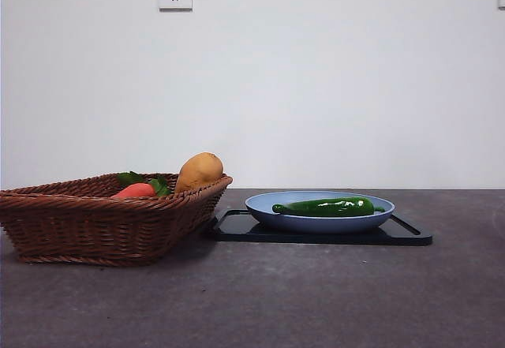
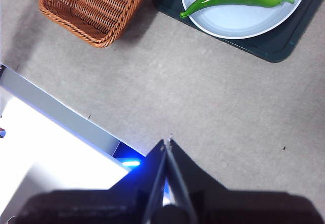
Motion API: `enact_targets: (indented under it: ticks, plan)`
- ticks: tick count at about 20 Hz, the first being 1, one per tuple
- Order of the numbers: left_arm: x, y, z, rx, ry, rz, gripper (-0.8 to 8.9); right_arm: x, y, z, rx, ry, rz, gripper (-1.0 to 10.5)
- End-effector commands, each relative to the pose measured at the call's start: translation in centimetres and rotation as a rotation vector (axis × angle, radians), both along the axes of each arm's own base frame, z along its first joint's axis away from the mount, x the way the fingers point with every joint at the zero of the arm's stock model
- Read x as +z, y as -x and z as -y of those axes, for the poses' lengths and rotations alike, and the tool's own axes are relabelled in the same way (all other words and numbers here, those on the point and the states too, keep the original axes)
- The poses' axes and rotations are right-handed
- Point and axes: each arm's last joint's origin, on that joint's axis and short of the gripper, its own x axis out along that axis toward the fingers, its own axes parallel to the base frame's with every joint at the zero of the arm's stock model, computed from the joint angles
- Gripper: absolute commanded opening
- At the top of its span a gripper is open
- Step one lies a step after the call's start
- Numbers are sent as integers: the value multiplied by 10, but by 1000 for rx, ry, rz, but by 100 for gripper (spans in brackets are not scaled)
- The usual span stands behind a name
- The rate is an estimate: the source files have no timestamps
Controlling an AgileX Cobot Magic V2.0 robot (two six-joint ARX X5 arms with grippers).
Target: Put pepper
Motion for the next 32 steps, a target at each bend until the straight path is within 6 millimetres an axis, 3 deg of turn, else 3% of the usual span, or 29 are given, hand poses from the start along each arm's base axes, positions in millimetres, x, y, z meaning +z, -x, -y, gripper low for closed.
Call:
enact_targets:
  ticks: [1, 18, 20, 24, 27, 32]
  plan:
    - [-8, 0, 0, 6, 16, -58, 8, 4, -1, -1, -2, -9, 17, 11]
    - [-12, 0, 0, -5, 22, -98, 8, 5, -2, -1, 30, 6, 45, 11]
    - [-12, 0, 0, -5, 22, -98, 8, 10, -9, -2, 34, -17, 139, 11]
    - [-12, 0, 0, -5, 22, -99, 8, 22, -15, 14, -43, -112, 505, 11]
    - [-12, 0, 0, -5, 22, -98, 8, -3, -10, 34, -186, -168, 668, 11]
    - [-12, 0, 0, -5, 22, -99, 8, -76, 20, 66, -385, -128, 846, 11]
